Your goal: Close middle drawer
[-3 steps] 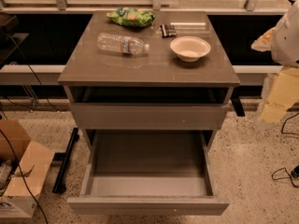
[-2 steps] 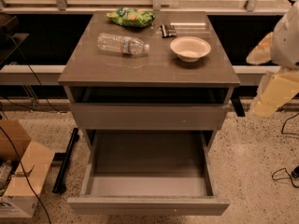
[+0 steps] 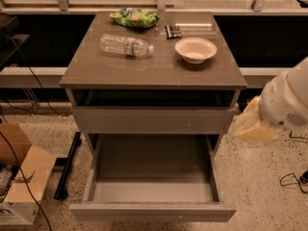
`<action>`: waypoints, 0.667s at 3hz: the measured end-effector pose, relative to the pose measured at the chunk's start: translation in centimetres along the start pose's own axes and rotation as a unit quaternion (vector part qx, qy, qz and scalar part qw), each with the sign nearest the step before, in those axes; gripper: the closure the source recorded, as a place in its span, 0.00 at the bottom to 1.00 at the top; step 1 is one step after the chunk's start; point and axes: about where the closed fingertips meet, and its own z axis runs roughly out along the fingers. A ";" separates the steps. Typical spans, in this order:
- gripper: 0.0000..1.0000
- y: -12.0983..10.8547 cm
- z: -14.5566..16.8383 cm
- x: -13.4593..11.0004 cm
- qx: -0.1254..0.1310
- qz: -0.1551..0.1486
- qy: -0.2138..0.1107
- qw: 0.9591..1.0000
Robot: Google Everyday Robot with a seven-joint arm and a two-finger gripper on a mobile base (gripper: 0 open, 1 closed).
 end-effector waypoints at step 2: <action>1.00 2.2 10.7 3.5 -0.066 0.046 -0.037 0.996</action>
Offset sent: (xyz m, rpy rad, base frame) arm -0.0068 0.0081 -0.0890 0.1008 0.0987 -0.0196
